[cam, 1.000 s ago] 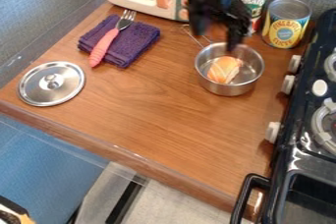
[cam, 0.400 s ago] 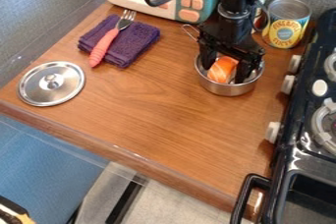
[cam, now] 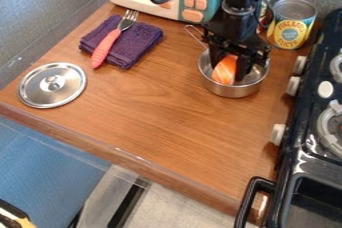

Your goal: Remove the salmon inside the silver pot and put it on the table

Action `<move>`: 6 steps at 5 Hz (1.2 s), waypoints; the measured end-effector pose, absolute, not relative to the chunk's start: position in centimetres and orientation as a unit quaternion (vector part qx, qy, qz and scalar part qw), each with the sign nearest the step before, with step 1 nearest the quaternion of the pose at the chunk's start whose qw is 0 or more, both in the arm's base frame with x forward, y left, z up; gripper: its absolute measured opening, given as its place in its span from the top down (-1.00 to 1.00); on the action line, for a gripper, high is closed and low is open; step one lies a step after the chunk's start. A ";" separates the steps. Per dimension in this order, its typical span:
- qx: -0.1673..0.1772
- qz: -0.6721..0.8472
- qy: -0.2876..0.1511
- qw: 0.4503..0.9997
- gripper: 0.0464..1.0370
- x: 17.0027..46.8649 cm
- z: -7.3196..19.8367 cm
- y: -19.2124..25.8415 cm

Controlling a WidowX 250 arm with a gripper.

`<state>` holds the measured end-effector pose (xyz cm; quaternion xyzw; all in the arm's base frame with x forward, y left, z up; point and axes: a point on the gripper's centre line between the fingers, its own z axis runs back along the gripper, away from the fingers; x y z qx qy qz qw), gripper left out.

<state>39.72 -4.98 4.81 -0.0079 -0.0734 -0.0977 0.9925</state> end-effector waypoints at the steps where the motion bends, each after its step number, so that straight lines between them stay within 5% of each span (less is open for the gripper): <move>1: -0.028 -0.090 -0.119 0.988 -0.09 40.3 9.1 -4.1; 3: -0.032 -0.089 -0.143 0.985 -0.09 37.7 12.0 1.5; 6: 0.001 -0.081 -0.116 0.990 -0.09 31.2 9.2 7.6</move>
